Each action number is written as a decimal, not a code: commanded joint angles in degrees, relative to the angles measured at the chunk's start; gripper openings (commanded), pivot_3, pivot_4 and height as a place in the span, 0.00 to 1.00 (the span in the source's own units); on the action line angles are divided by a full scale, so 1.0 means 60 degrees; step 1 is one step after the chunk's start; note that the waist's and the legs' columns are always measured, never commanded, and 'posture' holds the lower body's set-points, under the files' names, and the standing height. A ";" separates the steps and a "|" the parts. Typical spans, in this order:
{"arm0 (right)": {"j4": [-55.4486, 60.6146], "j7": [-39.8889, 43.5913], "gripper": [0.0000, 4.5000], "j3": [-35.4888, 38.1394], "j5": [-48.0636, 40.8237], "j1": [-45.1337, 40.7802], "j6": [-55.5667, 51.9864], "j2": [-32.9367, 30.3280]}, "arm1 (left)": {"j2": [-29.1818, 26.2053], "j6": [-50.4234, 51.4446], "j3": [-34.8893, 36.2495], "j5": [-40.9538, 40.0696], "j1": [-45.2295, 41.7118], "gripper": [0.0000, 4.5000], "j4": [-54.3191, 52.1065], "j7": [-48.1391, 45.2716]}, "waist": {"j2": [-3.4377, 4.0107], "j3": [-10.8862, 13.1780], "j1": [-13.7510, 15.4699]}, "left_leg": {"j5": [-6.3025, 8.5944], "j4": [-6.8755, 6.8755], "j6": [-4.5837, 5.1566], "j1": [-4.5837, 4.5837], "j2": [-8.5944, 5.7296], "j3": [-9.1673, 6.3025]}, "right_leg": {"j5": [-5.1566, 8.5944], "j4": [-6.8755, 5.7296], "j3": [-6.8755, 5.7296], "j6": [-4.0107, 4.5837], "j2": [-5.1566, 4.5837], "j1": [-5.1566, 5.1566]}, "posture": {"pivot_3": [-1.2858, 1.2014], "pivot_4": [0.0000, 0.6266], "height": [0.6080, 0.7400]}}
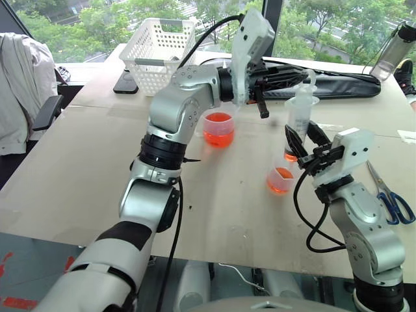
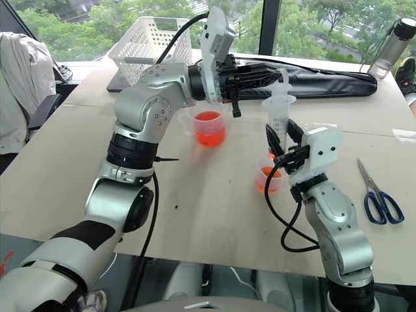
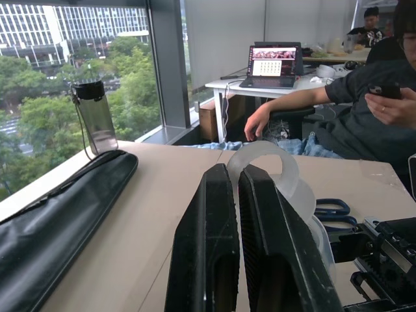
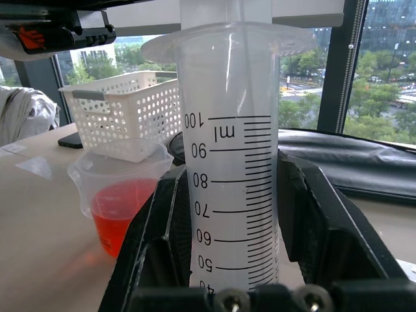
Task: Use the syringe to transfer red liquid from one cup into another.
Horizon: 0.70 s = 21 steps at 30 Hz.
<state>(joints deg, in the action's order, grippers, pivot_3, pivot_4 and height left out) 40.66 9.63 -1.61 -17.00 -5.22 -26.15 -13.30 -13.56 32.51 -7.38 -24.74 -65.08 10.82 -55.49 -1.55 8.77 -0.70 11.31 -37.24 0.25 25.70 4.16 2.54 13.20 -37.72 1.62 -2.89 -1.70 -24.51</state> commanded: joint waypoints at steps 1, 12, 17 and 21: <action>0.0423 0.0159 0.32 -0.0148 -0.0071 -0.0148 0.0256 0.0055 | 0.0065 0.0091 -0.0422 -0.0184 0.0230 0.00 -0.0826 -0.0515 | 0.0000 0.0000 -0.0002 | 0.0000 0.0000 0.0000 0.0000 0.0001 -0.0001 | 0.0000 -0.0001 0.0000 0.0000 0.0000 0.0000 | 0.52 0.24 0.88; 0.0501 0.0317 0.32 0.0200 -0.0151 0.0047 0.0404 0.0041 | -0.0049 0.0600 -0.0648 -0.0282 0.0733 0.00 -0.1427 -0.0741 | 0.0000 0.0000 0.0006 | 0.0000 -0.0005 0.0000 0.0000 0.0000 -0.0001 | 0.0000 -0.0004 -0.0001 0.0000 0.0000 0.0002 | 0.52 0.24 0.88; 0.0559 0.0378 0.32 0.0314 -0.0108 0.0133 0.0466 0.0005 | -0.0102 0.0641 -0.0836 -0.0243 0.0955 0.00 -0.1539 -0.0914 | 0.0000 0.0000 0.0006 | 0.0000 -0.0005 0.0000 -0.0001 0.0000 -0.0002 | 0.0000 -0.0006 -0.0001 0.0000 0.0000 0.0002 | 0.52 0.24 0.88; 0.0757 0.0326 0.32 0.0384 -0.0093 0.0174 0.0381 -0.0013 | -0.0129 0.0631 -0.1031 -0.0222 0.1168 0.00 -0.1596 -0.1017 | 0.0000 0.0000 0.0010 | 0.0000 -0.0005 0.0000 -0.0001 0.0000 -0.0002 | 0.0000 -0.0005 -0.0001 0.0000 -0.0001 0.0002 | 0.52 0.24 0.88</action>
<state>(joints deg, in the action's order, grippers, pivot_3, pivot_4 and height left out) 40.72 12.31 -1.73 -17.35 -2.59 -26.09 -13.33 -15.36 35.17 -8.69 -24.75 -59.27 3.93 -56.75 -1.55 8.77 -0.64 11.31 -37.27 0.25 25.69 4.16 2.53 13.20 -37.75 1.62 -2.89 -1.71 -24.49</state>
